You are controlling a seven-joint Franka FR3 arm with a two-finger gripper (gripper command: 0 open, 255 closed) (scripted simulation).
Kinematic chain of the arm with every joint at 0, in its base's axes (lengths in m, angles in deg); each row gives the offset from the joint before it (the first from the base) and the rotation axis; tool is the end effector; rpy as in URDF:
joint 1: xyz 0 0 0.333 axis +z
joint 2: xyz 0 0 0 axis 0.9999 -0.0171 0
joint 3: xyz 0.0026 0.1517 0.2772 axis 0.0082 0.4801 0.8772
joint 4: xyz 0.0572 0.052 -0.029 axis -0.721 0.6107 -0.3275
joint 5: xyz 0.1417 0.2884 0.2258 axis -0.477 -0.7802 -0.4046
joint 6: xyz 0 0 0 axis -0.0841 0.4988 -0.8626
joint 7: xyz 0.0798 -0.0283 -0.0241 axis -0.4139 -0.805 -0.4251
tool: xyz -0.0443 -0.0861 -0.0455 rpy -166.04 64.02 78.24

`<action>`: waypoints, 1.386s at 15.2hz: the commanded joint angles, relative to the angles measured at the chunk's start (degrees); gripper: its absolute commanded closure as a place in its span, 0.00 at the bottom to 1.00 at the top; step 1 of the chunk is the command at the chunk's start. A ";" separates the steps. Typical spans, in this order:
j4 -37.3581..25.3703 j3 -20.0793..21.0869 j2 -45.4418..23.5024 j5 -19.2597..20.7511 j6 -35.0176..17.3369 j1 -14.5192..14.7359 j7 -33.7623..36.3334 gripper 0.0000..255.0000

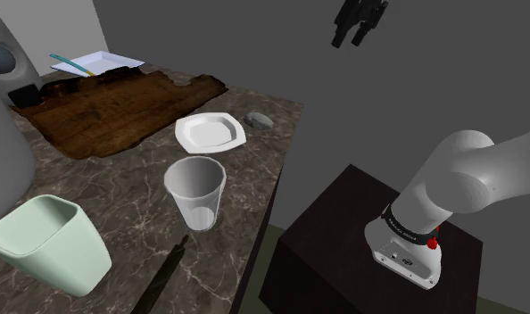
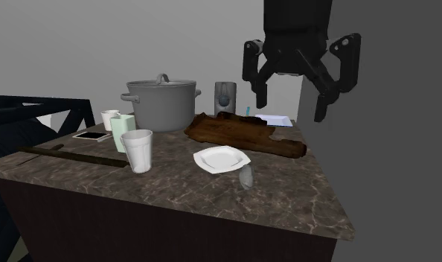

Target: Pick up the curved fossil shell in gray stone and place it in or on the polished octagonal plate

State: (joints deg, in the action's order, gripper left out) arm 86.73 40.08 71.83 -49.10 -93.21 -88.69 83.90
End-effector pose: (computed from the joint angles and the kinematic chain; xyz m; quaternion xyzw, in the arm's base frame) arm 0.3286 -0.0219 0.6374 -0.9937 0.0591 -0.0938 0.0153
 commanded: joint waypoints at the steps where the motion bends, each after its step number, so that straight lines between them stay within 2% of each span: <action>1: 0.00 0.00 0.00 0.00 0.00 0.00 0.00 0.00; 11: 7.65 1.91 -10.26 -1.69 -18.21 5.32 -5.65 0.00; 21: 9.21 4.30 -25.70 -3.22 -35.43 10.41 -11.53 0.00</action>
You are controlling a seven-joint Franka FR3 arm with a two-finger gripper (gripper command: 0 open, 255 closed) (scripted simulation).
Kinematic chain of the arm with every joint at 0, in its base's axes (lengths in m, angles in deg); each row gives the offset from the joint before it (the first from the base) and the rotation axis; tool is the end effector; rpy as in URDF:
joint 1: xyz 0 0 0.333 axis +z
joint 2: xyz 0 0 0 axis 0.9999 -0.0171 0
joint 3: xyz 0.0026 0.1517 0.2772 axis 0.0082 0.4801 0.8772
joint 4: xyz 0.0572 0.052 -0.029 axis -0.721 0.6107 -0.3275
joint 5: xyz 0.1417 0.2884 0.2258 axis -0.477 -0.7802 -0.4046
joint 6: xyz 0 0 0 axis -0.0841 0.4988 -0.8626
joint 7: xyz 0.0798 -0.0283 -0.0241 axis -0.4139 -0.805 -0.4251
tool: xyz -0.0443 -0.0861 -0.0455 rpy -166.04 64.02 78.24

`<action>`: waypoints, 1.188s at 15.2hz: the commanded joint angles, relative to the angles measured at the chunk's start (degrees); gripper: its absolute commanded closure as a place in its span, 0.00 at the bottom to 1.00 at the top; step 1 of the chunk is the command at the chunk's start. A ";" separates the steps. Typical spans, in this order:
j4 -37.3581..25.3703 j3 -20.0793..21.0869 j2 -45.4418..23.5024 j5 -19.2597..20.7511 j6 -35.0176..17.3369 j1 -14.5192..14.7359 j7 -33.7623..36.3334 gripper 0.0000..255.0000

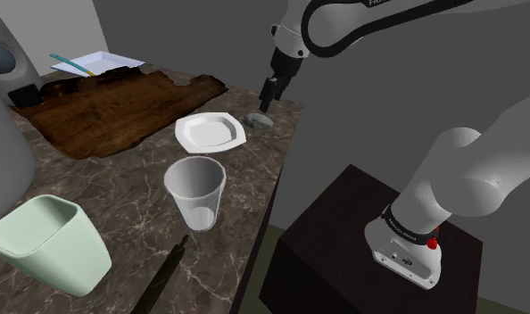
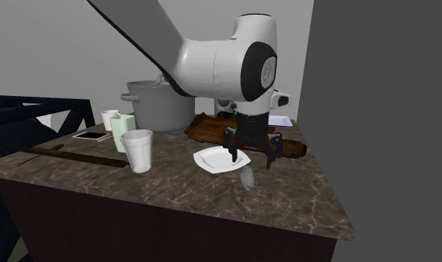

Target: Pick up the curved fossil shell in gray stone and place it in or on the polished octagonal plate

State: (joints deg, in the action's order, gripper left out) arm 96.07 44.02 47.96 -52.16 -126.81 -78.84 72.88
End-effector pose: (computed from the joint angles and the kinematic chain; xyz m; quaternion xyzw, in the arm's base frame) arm 0.4465 0.0897 0.4526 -0.9855 -0.1376 -0.0972 0.0194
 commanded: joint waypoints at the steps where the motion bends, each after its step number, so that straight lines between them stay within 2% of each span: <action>1: -0.30 0.64 -3.57 -0.28 -3.42 1.02 -1.10 0.00; 9: 1.30 0.91 -8.76 -0.43 -10.22 1.29 -1.38 0.00; 17: 1.30 0.91 -8.76 -0.43 -10.22 1.29 -1.38 0.00; 18: 1.31 0.91 -8.76 -0.43 -10.22 1.29 -1.38 1.00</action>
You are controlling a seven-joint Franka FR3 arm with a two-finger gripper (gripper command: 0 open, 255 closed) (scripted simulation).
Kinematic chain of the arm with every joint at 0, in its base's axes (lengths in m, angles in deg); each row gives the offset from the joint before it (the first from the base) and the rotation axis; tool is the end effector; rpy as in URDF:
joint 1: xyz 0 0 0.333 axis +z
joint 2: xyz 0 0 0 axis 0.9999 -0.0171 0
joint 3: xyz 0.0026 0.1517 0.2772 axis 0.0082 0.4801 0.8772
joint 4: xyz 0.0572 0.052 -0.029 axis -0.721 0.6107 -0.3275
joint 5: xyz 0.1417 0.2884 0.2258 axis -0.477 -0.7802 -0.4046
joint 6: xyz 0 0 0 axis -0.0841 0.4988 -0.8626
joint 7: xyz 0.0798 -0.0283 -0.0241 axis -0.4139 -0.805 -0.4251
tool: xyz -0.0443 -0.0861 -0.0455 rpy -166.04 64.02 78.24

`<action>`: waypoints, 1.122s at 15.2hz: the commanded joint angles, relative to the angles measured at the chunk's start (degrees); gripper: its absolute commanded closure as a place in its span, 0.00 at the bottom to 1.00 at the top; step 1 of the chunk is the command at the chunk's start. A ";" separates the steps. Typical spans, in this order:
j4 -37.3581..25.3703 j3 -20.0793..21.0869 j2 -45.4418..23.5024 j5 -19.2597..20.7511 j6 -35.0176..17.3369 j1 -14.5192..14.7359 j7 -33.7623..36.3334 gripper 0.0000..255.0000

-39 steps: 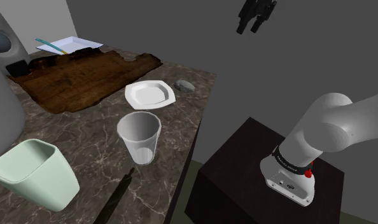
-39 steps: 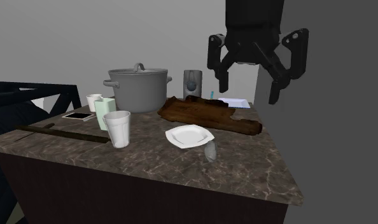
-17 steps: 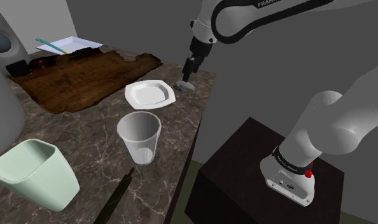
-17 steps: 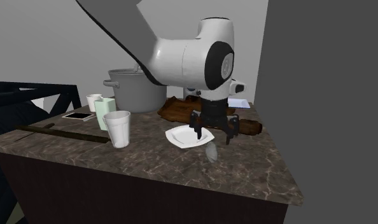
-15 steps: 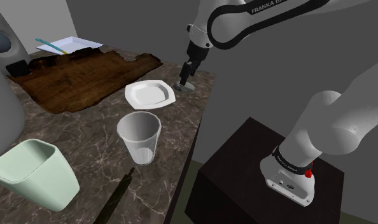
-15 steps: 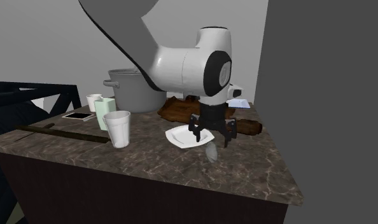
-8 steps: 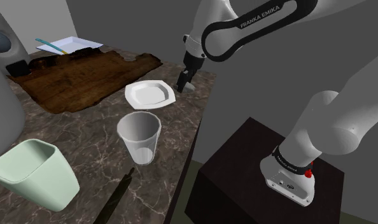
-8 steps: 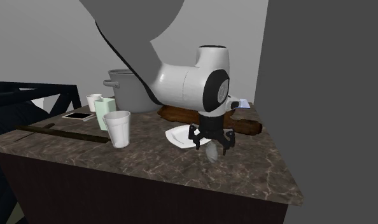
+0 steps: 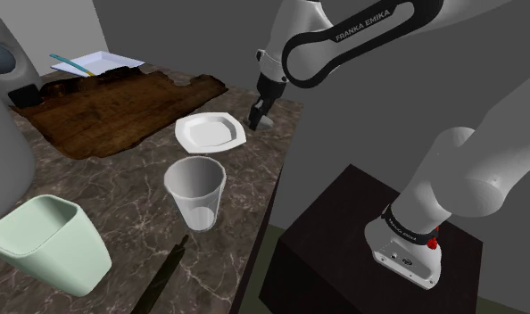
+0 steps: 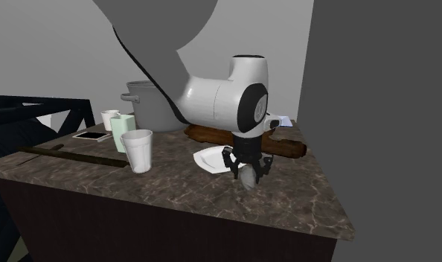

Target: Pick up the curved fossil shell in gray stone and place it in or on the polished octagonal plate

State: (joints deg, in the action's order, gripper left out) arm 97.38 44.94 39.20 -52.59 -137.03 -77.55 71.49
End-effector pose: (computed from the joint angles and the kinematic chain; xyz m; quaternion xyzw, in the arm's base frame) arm 0.4661 0.1111 0.3894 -0.9815 -0.1631 -0.0983 0.0201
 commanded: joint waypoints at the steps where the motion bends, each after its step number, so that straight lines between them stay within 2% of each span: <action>1: 0.00 0.00 0.00 0.00 0.00 0.00 0.00 1.00; 9: 0.00 0.00 0.00 0.00 0.00 0.00 0.00 1.00; 17: -3.35 -0.05 3.28 0.18 6.63 -0.07 0.24 1.00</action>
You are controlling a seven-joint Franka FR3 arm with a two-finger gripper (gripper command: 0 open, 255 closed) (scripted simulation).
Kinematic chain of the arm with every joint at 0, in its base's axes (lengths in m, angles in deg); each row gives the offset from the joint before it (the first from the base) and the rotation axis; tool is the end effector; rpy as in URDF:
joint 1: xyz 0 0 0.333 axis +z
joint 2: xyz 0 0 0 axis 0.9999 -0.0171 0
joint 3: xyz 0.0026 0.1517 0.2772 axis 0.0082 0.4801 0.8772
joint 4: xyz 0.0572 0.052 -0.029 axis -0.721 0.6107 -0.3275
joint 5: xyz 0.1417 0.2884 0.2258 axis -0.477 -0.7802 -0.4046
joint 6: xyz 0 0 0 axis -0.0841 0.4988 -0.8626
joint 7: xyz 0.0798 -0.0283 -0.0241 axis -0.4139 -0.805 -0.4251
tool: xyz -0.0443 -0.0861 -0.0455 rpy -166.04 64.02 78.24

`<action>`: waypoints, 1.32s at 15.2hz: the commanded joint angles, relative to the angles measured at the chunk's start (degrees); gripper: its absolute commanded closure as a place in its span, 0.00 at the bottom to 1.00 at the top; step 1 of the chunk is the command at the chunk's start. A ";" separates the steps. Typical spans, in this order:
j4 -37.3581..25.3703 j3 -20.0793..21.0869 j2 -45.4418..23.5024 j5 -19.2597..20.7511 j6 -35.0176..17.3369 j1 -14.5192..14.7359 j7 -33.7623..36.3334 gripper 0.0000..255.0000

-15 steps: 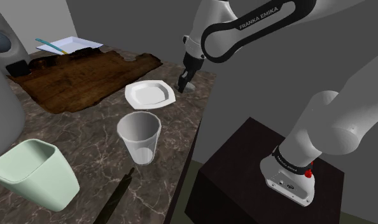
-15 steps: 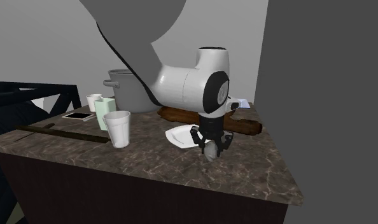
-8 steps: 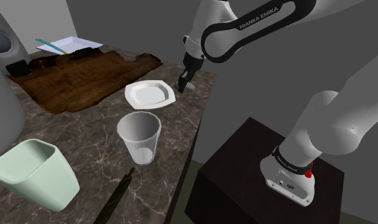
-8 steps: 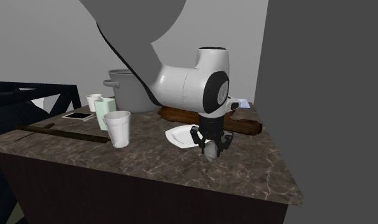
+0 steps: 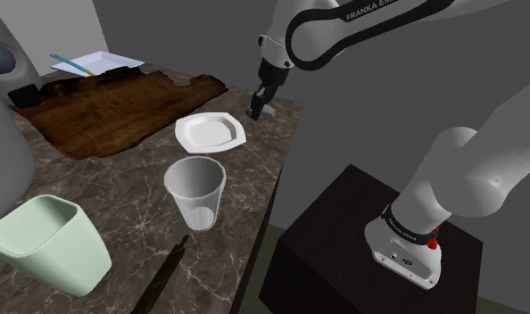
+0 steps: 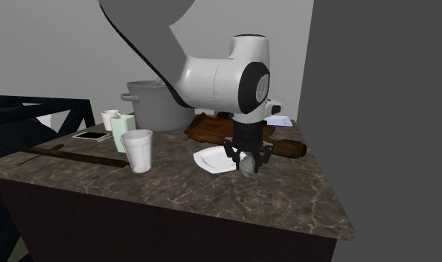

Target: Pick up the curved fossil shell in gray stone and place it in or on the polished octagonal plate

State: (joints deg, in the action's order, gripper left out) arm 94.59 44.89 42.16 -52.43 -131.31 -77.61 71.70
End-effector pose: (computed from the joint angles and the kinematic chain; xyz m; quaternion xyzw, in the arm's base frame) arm 0.4658 0.1110 0.4260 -0.9815 -0.1630 -0.0985 0.0201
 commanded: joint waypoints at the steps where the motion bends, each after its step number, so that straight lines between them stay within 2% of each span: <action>1: -1.04 -0.01 0.67 0.05 1.72 -0.02 0.06 1.00; 9: -5.24 -0.07 2.93 0.20 8.18 -0.08 0.27 1.00; 20: -22.82 7.83 -13.29 3.91 9.46 4.49 14.68 1.00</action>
State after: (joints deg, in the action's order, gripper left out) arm 73.65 51.97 30.50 -49.12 -122.10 -73.68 84.71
